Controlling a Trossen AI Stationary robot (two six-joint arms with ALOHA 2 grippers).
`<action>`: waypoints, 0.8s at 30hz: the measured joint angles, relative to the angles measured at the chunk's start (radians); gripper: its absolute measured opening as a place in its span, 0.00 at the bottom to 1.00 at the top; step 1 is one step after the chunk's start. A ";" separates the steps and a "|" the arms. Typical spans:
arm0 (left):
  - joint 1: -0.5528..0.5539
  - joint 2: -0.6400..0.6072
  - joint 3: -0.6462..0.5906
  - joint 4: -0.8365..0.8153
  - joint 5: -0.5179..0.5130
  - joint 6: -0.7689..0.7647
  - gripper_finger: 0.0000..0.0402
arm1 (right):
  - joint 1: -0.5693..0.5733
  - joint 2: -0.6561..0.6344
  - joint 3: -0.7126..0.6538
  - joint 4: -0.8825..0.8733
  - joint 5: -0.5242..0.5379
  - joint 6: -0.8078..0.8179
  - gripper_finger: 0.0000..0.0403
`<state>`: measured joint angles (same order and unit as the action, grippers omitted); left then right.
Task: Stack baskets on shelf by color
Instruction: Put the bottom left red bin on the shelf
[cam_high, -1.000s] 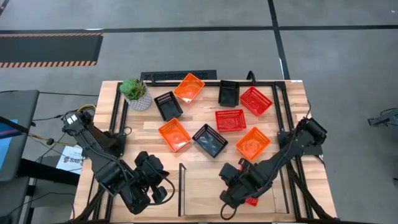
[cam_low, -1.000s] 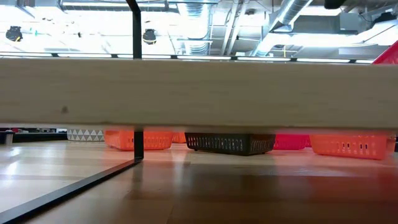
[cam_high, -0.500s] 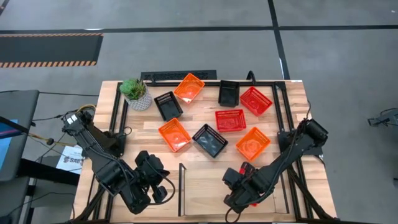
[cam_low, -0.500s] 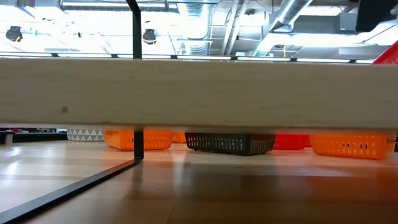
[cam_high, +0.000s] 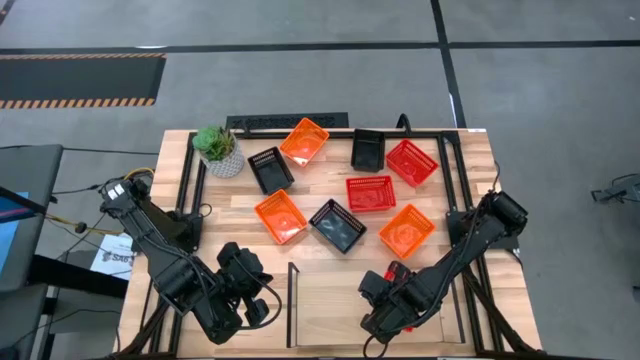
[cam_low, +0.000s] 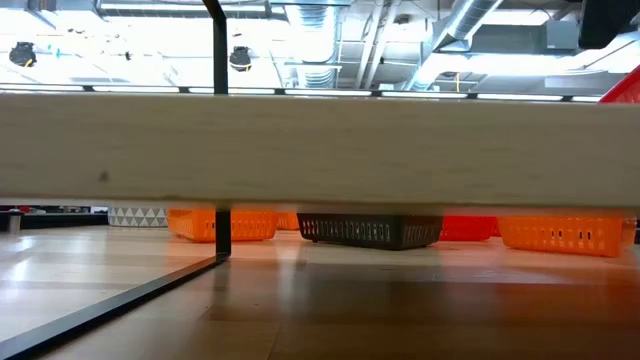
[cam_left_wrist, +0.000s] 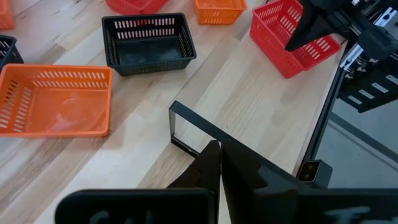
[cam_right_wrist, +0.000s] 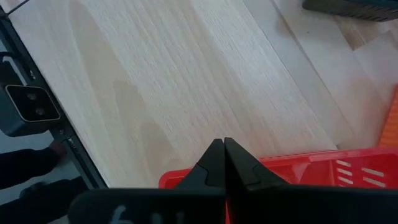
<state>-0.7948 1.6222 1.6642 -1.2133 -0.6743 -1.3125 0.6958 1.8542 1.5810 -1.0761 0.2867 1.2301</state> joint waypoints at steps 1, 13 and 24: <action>0.000 0.000 0.000 0.000 0.000 0.000 0.00 | 0.003 0.000 0.000 -0.002 0.000 0.000 0.02; 0.000 0.000 0.000 0.000 0.000 0.000 0.00 | 0.026 0.000 0.000 -0.021 0.000 0.027 0.02; 0.000 0.000 0.000 0.001 0.003 0.010 0.00 | -0.035 0.000 0.003 0.123 0.014 -0.071 0.02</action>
<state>-0.7948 1.6222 1.6642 -1.2125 -0.6716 -1.3025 0.6609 1.8542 1.5837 -0.9530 0.3007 1.1592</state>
